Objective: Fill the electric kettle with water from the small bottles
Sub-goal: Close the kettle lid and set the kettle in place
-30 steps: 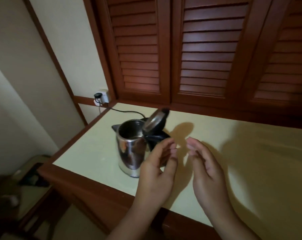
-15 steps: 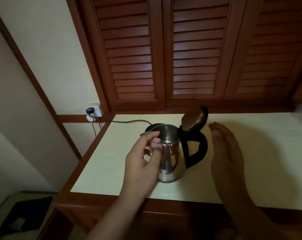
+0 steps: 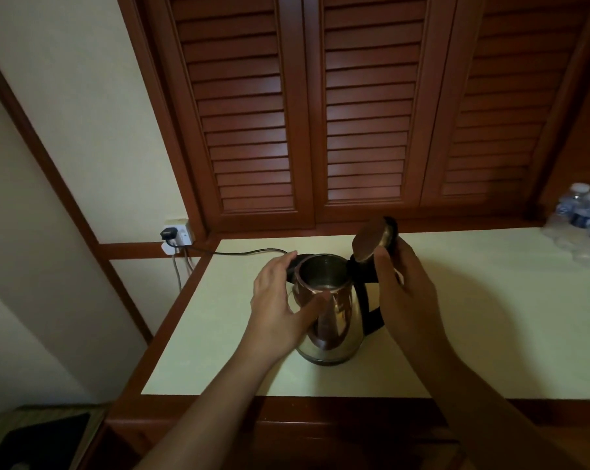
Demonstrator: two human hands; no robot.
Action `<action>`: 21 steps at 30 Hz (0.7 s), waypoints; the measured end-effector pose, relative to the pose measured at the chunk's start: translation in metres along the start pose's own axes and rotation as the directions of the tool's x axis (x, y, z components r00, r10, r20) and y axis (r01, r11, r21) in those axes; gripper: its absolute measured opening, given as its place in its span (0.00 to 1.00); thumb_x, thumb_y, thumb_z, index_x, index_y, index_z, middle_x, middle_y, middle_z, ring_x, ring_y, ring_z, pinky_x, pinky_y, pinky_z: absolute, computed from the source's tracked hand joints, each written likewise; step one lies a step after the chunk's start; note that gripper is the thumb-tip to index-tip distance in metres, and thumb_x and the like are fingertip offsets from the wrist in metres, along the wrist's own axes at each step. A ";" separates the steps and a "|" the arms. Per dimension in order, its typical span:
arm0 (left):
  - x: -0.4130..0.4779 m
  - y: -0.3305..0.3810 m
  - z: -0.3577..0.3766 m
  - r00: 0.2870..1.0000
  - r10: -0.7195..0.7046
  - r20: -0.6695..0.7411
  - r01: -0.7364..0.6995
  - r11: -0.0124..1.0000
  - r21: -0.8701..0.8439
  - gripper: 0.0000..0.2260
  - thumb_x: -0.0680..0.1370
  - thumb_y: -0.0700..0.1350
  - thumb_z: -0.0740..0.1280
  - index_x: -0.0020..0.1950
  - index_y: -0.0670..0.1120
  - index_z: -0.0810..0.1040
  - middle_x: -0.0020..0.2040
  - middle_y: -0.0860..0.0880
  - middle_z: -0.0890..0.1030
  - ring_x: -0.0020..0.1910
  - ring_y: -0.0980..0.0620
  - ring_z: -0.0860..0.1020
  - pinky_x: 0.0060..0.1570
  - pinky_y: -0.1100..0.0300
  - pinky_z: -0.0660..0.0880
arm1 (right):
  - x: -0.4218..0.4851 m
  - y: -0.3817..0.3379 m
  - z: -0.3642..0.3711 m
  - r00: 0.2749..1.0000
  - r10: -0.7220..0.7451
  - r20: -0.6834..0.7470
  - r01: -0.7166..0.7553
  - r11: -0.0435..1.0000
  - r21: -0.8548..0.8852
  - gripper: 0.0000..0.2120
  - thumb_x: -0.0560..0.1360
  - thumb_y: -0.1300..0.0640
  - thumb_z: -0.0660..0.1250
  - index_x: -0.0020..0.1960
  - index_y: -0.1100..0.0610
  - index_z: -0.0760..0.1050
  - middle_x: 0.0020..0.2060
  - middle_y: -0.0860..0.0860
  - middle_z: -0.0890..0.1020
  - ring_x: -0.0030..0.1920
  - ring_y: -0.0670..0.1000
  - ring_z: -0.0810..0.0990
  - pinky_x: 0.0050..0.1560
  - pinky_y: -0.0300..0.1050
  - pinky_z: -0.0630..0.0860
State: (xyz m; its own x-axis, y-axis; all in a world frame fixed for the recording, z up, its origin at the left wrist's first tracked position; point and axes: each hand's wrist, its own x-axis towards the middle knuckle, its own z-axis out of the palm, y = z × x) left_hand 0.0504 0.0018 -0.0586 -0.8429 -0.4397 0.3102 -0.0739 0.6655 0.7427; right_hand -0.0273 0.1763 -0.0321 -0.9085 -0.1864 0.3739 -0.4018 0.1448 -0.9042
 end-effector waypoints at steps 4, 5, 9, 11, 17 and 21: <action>-0.001 -0.002 -0.003 1.000 -0.015 -0.002 0.015 0.999 -0.029 0.39 0.74 0.63 0.73 0.80 0.60 0.57 0.79 0.58 0.61 0.78 0.55 0.59 0.70 0.59 0.60 | 0.006 0.003 0.008 0.996 -0.080 0.039 0.082 0.996 -0.040 0.19 0.83 0.45 0.59 0.73 0.46 0.70 0.64 0.45 0.79 0.59 0.42 0.79 0.52 0.29 0.75; -0.002 -0.003 -0.004 1.000 -0.014 0.002 0.014 0.999 -0.037 0.40 0.74 0.63 0.73 0.80 0.61 0.57 0.79 0.58 0.61 0.78 0.55 0.59 0.70 0.59 0.60 | 0.007 0.002 0.011 0.994 -0.100 0.047 0.102 0.994 -0.044 0.19 0.82 0.45 0.60 0.72 0.46 0.71 0.63 0.45 0.79 0.59 0.43 0.79 0.56 0.34 0.77; -0.004 -0.006 -0.008 1.000 -0.009 -0.001 0.009 0.999 -0.048 0.40 0.74 0.64 0.73 0.81 0.61 0.57 0.79 0.59 0.60 0.78 0.56 0.59 0.72 0.58 0.62 | 0.010 -0.004 0.018 0.970 -0.226 0.085 0.235 0.964 -0.127 0.21 0.80 0.42 0.60 0.70 0.49 0.72 0.61 0.43 0.76 0.61 0.42 0.75 0.60 0.32 0.72; -0.005 -0.007 -0.010 1.000 -0.012 -0.003 0.012 0.999 -0.046 0.40 0.74 0.63 0.74 0.80 0.61 0.57 0.79 0.59 0.60 0.78 0.55 0.59 0.73 0.57 0.62 | 0.012 -0.002 0.022 0.962 -0.257 0.098 0.270 0.948 -0.167 0.22 0.81 0.43 0.61 0.71 0.51 0.71 0.64 0.46 0.77 0.62 0.43 0.74 0.64 0.38 0.73; -0.009 -0.013 -0.014 0.999 -0.031 -0.007 0.031 0.997 -0.066 0.41 0.73 0.64 0.75 0.80 0.63 0.56 0.80 0.60 0.58 0.79 0.53 0.60 0.71 0.56 0.63 | 0.011 0.001 0.027 0.934 -0.268 0.236 0.336 0.884 -0.327 0.31 0.78 0.38 0.65 0.76 0.48 0.65 0.68 0.48 0.77 0.68 0.50 0.74 0.74 0.57 0.66; -0.012 -0.016 -0.014 0.998 -0.055 -0.006 0.054 0.994 -0.092 0.44 0.69 0.67 0.74 0.80 0.63 0.56 0.80 0.59 0.58 0.79 0.51 0.60 0.69 0.57 0.63 | 0.012 0.002 0.032 0.894 -0.213 0.393 0.413 0.732 -0.542 0.34 0.76 0.35 0.64 0.79 0.43 0.59 0.71 0.45 0.75 0.74 0.50 0.69 0.79 0.57 0.41</action>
State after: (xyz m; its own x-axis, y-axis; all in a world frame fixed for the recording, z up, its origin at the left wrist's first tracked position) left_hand 0.0691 -0.0123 -0.0661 -0.8346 -0.4788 0.2725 -0.0699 0.5826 0.8097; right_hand -0.0352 0.1435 -0.0359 -0.6820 -0.5798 0.4458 -0.7311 0.5561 -0.3953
